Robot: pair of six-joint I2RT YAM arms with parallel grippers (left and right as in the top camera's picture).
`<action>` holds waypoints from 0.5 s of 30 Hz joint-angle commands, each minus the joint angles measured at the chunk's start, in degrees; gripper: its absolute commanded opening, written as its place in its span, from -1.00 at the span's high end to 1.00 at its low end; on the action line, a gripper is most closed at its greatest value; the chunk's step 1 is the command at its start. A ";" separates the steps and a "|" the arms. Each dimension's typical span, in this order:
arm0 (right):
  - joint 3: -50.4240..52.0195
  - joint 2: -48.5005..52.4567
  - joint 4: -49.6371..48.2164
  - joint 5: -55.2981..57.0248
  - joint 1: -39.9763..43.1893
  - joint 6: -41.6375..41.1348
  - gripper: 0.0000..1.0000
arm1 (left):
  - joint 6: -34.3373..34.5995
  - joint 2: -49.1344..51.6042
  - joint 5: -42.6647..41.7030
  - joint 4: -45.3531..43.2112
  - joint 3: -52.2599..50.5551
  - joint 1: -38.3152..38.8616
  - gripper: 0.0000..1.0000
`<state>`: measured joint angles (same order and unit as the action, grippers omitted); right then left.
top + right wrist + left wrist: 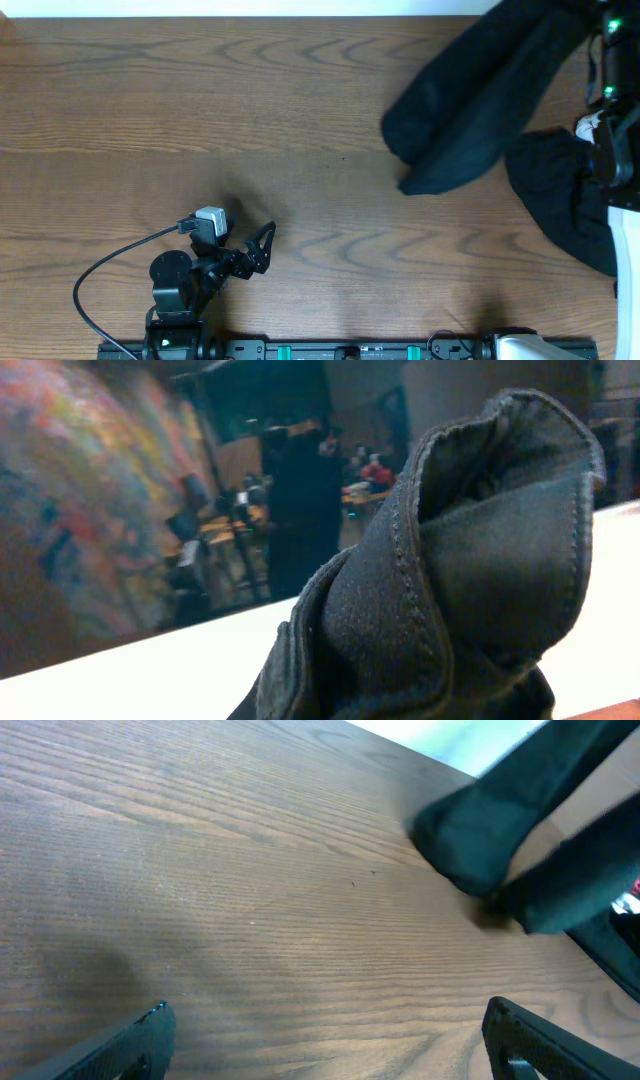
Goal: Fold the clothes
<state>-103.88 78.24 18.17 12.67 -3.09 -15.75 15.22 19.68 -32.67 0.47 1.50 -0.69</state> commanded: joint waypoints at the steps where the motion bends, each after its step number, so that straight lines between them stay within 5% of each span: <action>1: -2.03 -1.05 0.50 4.33 2.84 2.01 0.97 | 0.13 0.04 -0.83 1.88 -1.22 -0.22 -0.96; 10: -2.03 0.85 7.56 8.57 9.75 2.97 0.98 | 0.13 0.04 -1.03 1.86 -1.22 -0.22 -0.96; 15: -2.03 0.90 7.91 0.48 8.85 4.70 0.98 | 0.13 0.04 -1.03 1.88 -1.22 -0.22 -0.96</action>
<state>-103.94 80.03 27.31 18.65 6.63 -13.21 15.22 19.68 -32.84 0.47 1.50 -0.71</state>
